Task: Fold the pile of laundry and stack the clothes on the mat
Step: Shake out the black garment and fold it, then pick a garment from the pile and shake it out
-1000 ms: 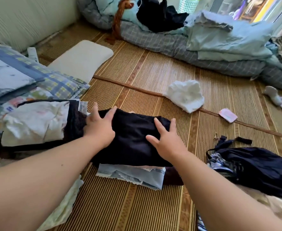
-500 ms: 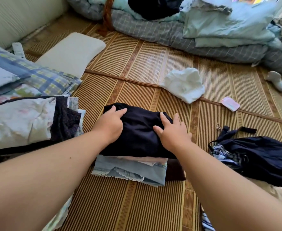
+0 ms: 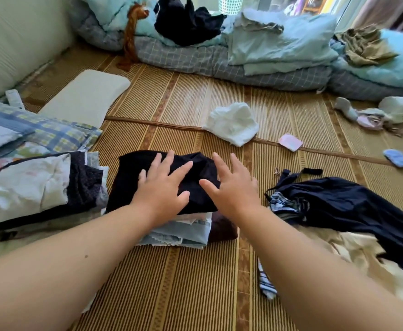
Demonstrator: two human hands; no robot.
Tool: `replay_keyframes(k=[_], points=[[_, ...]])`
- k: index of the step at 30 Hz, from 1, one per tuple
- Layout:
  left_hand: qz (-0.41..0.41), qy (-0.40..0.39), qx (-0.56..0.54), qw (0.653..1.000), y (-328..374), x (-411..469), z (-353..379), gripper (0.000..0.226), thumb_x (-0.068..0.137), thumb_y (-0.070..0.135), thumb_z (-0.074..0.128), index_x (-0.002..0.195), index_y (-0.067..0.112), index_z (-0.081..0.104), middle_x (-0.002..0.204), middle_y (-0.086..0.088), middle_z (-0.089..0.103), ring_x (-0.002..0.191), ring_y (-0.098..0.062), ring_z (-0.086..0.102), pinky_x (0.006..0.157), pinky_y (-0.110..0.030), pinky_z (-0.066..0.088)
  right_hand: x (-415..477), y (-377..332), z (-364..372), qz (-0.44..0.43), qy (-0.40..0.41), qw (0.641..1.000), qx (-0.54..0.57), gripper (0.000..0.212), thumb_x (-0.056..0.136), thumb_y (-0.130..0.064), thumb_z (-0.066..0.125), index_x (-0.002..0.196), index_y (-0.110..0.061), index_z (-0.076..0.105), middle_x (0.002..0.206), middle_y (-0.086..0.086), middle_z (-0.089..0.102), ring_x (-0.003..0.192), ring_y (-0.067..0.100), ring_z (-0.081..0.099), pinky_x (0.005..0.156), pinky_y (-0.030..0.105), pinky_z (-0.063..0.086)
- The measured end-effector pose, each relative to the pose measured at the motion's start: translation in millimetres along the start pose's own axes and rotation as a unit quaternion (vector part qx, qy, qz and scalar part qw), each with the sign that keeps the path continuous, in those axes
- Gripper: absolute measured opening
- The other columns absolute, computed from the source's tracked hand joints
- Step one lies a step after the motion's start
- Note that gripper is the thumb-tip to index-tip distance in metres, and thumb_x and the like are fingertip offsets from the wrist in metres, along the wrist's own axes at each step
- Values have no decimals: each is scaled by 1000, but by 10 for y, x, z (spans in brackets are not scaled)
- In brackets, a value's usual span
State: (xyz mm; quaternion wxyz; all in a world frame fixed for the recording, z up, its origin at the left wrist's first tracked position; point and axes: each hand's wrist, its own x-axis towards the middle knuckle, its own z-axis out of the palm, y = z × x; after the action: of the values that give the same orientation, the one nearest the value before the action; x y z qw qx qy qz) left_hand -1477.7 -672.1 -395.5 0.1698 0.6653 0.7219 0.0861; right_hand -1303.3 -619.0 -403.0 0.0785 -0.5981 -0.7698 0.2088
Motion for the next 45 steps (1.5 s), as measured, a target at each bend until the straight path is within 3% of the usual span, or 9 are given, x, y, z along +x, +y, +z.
replay_keyframes(k=[14,20,23,27,33,38,41,43,45], points=[[167,-182,49,968,2417,-709,2027,73,88,45,55,149,40,16,163,8,-4,147,-18,-14,116,-57,-2,-1979,2901,-154,216,-79,972,-46,83,86,-53,57,152,-38,10,160,0,16,143,25,23,112,49,30],[96,-260,22,961,2959,-950,2826,93,80,56,67,150,38,9,159,-2,13,143,-30,20,116,-46,28,-2423,3797,-8,285,-45,951,107,70,88,-41,63,149,-26,32,147,0,45,135,21,41,109,38,36],[64,-249,32,966,3081,-1054,3037,78,84,43,66,144,41,16,142,-5,32,130,-31,37,103,-43,42,-2402,3953,49,290,-41,944,152,66,88,-42,62,148,-28,36,143,-1,48,130,19,46,105,40,41],[111,-199,58,972,3224,-1132,3108,29,96,24,44,120,35,56,115,2,60,108,-23,53,86,-36,48,-2306,4047,17,319,-6,923,214,69,85,-44,63,146,-32,33,123,-5,59,115,17,55,89,33,44],[166,-375,137,901,2950,-1368,2904,22,90,26,54,107,30,69,102,4,61,98,-20,57,86,-35,51,-2093,4119,-101,458,-20,859,228,87,80,-50,62,149,-23,17,137,17,32,106,32,47,88,36,41],[139,-450,165,866,2634,-1496,2681,23,88,20,55,103,22,72,105,-1,62,102,-25,57,90,-35,49,-2043,4039,-202,410,-58,885,212,20,90,-32,60,103,-18,66,111,6,66,104,26,59,91,38,50],[114,-468,157,862,2607,-1531,2597,22,87,18,56,103,17,71,108,-5,63,101,-26,59,88,-35,49,-2101,3846,-268,393,-20,884,253,18,92,-26,56,84,-15,69,89,5,68,89,26,63,83,42,54],[101,-472,126,867,2639,-1550,2512,23,87,16,55,104,17,71,108,-5,66,100,-25,61,85,-32,49,-2183,3712,-400,396,37,859,323,23,93,-22,51,81,-13,68,88,8,68,88,30,63,82,42,53],[91,-473,80,873,2683,-1563,2410,23,88,20,56,107,21,69,111,-2,66,101,-22,61,86,-30,49,-2279,3550,-636,402,88,756,508,28,99,-22,45,94,-8,69,98,15,70,97,33,66,89,45,52]])
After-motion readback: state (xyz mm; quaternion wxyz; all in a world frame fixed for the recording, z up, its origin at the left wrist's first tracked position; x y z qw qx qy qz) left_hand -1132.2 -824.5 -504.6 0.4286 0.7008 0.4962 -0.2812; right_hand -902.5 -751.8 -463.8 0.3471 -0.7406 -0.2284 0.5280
